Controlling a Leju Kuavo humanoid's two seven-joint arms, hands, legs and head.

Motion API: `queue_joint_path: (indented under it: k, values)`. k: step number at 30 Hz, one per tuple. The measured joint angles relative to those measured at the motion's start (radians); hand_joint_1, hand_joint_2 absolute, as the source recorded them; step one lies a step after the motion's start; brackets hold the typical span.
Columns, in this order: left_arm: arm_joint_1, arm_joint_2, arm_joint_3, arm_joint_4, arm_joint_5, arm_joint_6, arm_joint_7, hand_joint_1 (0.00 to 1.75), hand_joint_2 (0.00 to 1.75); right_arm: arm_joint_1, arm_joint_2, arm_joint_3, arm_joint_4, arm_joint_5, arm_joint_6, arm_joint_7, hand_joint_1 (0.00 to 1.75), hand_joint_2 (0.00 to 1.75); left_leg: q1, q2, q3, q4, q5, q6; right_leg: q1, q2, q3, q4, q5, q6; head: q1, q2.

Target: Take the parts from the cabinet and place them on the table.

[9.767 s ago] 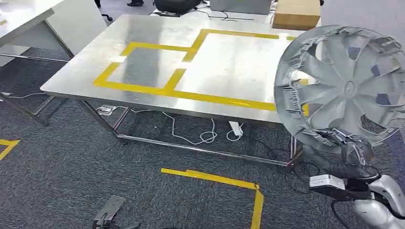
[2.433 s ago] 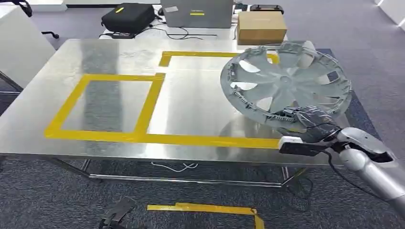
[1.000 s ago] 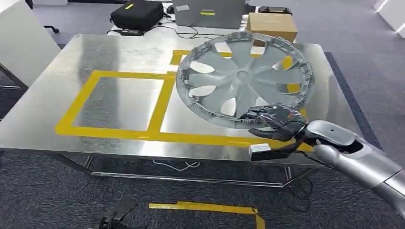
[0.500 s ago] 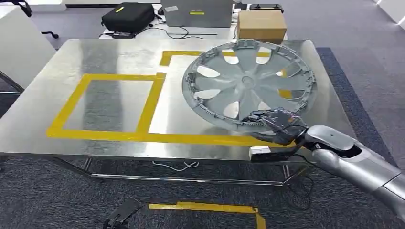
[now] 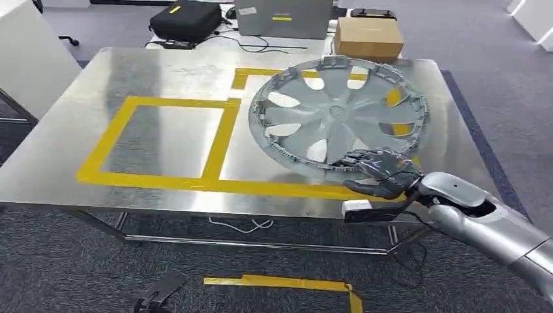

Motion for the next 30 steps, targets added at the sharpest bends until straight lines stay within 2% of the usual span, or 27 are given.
queue_joint_path:
  k: [1,2,3,5,6,7,8,10,12,13,15,16,17,18,19,20,21,22,25,26,27,28,30]
  values:
    - [0.0,0.001,0.0,0.0,-0.005,0.003,-0.005,0.0,1.75,0.0,0.0,0.0,0.001,0.0,0.0,-0.002,0.0,0.0,-0.001,0.0,0.0,0.001,0.0,0.0,0.0,0.0,-0.027,0.055,-0.015,0.002,0.002,0.0]
    - [0.0,0.0,-0.001,0.0,-0.009,0.009,-0.01,0.0,1.75,0.0,0.0,0.001,0.002,0.001,0.0,-0.002,0.0,0.0,-0.001,0.0,0.0,0.001,0.0,0.0,0.0,0.0,-0.032,0.064,-0.005,0.003,0.001,0.0]
    - [0.0,0.0,-0.001,0.0,-0.011,0.015,-0.014,0.0,1.75,0.0,0.0,0.001,0.003,0.002,0.0,-0.002,0.0,0.0,-0.001,0.0,0.0,0.002,0.0,-0.001,0.0,0.0,-0.017,0.029,0.024,0.003,0.002,0.0]
    - [-0.002,-0.001,-0.001,0.0,-0.017,0.032,-0.016,0.0,1.75,-0.008,0.0,0.001,0.003,0.002,0.0,-0.002,0.0,0.0,0.0,0.0,0.0,0.008,-0.003,-0.005,-0.001,-0.002,0.071,-0.145,0.115,0.0,0.002,0.0]
    - [-0.002,-0.001,-0.001,0.0,-0.018,0.04,-0.016,0.0,0.0,-0.013,0.0,0.0,0.003,0.002,0.0,-0.002,0.0,0.0,-0.001,0.0,-0.001,0.013,-0.007,-0.011,-0.002,-0.005,0.107,-0.221,0.123,-0.001,0.001,0.0]
    - [-0.004,-0.002,-0.001,0.0,-0.018,0.045,-0.016,0.0,0.0,-0.019,0.0,0.0,0.003,0.003,0.0,-0.001,0.0,0.0,-0.01,-0.002,-0.007,0.021,-0.01,-0.016,0.002,-0.003,0.131,-0.242,0.111,-0.005,0.002,0.0]
    - [-0.003,-0.002,-0.001,0.0,-0.018,0.047,-0.016,0.0,0.0,-0.019,0.0,0.0,0.003,0.003,-0.001,-0.001,0.0,0.0,-0.009,-0.002,-0.008,0.018,-0.006,-0.021,0.002,-0.003,0.127,-0.236,0.114,-0.012,-0.001,0.0]
    - [-0.002,-0.002,-0.001,0.0,-0.02,0.054,-0.016,0.0,0.0,-0.014,0.0,0.0,0.003,0.003,-0.002,0.002,0.0,0.0,-0.007,-0.001,-0.006,0.019,-0.004,-0.025,0.005,0.0,0.125,-0.234,0.114,-0.018,0.0,0.0]
    - [-0.003,0.0,-0.002,0.0,-0.027,0.06,-0.016,0.0,0.0,-0.015,0.0,-0.002,0.003,0.003,-0.002,0.002,0.0,0.0,-0.006,-0.001,-0.012,0.037,-0.025,-0.039,-0.003,-0.001,0.128,-0.237,0.119,-0.03,-0.001,0.0]
    - [-0.003,-0.001,-0.002,0.0,-0.027,0.061,-0.016,0.0,0.0,-0.015,0.0,-0.003,0.003,0.003,-0.002,0.003,0.0,0.0,-0.005,0.0,-0.029,0.081,-0.056,-0.045,-0.003,-0.002,0.128,-0.237,0.118,-0.036,-0.008,0.0]
    - [-0.002,-0.003,-0.002,0.0,-0.027,0.058,-0.016,0.0,0.0,-0.013,0.0,-0.002,0.003,0.003,-0.002,0.003,0.0,0.0,0.0,0.0,-0.098,0.24,-0.134,-0.052,-0.002,-0.002,0.127,-0.236,0.118,-0.04,-0.008,0.0]
    - [0.001,-0.003,-0.002,0.0,-0.027,0.053,-0.016,0.0,0.0,-0.01,0.0,-0.002,0.003,0.003,-0.002,0.003,0.0,0.0,0.001,0.0,-0.128,0.31,-0.158,-0.053,-0.001,-0.002,0.128,-0.236,0.118,-0.04,-0.008,0.0]
    - [0.004,-0.003,-0.002,0.0,-0.027,0.048,-0.016,0.0,0.0,-0.006,0.0,-0.002,0.003,0.003,-0.002,0.002,0.0,0.0,0.001,0.0,-0.139,0.334,-0.157,-0.053,-0.001,-0.001,0.128,-0.236,0.118,-0.04,-0.008,0.0]
    - [0.005,-0.003,-0.002,0.0,-0.026,0.044,-0.016,0.0,0.0,-0.005,0.0,-0.002,0.003,0.003,-0.002,0.002,0.0,0.0,0.001,0.0,-0.127,0.31,-0.131,-0.05,-0.001,0.0,0.128,-0.236,0.118,-0.04,-0.008,0.0]
    - [0.005,-0.002,-0.002,0.0,-0.026,0.042,-0.015,0.0,0.0,-0.006,0.0,-0.002,0.003,0.003,-0.001,0.002,0.0,0.0,0.001,0.0,-0.096,0.243,-0.088,-0.045,0.0,0.001,0.128,-0.236,0.118,-0.04,-0.008,0.0]
    - [0.004,-0.002,-0.002,0.0,-0.026,0.039,-0.014,0.0,0.0,-0.008,0.0,-0.003,0.003,0.003,0.0,0.002,0.0,0.0,0.0,0.0,-0.05,0.148,-0.041,-0.039,0.001,0.002,0.131,-0.236,0.118,-0.039,-0.008,0.0]
    - [0.003,-0.002,-0.002,0.0,-0.023,0.037,-0.013,0.0,0.0,-0.01,0.0,-0.005,0.003,0.003,0.0,0.002,0.0,0.0,-0.001,0.0,-0.01,0.067,-0.006,-0.031,0.001,0.001,0.133,-0.236,0.117,-0.038,-0.008,0.0]
    - [0.0,-0.002,-0.002,0.0,-0.022,0.037,-0.013,0.0,0.0,-0.011,0.0,-0.005,0.003,0.003,0.0,0.002,0.0,0.0,-0.006,-0.001,0.008,0.035,-0.021,-0.024,0.005,0.001,0.13,-0.236,0.116,-0.035,-0.006,0.0]
    - [0.001,-0.003,-0.002,0.0,-0.017,0.037,-0.012,0.0,0.0,-0.01,0.001,-0.005,0.003,0.004,0.003,0.002,0.0,0.0,-0.01,-0.001,0.004,0.023,-0.021,-0.021,0.002,-0.001,0.125,-0.241,0.122,-0.018,-0.007,0.0]
    - [0.0,-0.003,-0.002,0.0,-0.016,0.037,-0.012,0.0,0.0,-0.011,0.001,-0.006,0.003,0.004,0.003,0.002,0.0,0.0,-0.008,-0.001,0.007,0.012,-0.015,-0.012,0.003,-0.001,0.128,-0.246,0.124,-0.01,-0.007,0.0]
    - [0.0,-0.005,-0.002,0.0,-0.016,0.037,-0.012,0.0,0.0,-0.009,0.001,-0.011,0.003,0.005,0.002,0.003,0.0,0.0,-0.001,0.0,0.015,-0.002,-0.007,-0.006,0.0,0.0,0.119,-0.238,0.112,-0.007,-0.006,0.0]
    - [0.0,-0.002,-0.002,0.0,-0.015,0.036,-0.013,0.0,0.0,-0.012,0.001,-0.013,0.003,0.005,0.002,0.003,0.0,0.0,-0.002,0.002,0.017,-0.005,0.0,0.001,0.002,-0.001,0.106,-0.207,0.086,-0.004,-0.001,0.0]
    - [0.0,-0.004,0.0,0.0,-0.006,0.027,-0.013,0.0,0.0,-0.009,0.0,-0.012,0.003,0.006,0.002,0.003,0.0,0.0,-0.002,0.002,0.014,-0.004,0.001,0.003,0.001,-0.001,0.042,-0.057,0.005,0.001,0.0,0.0]
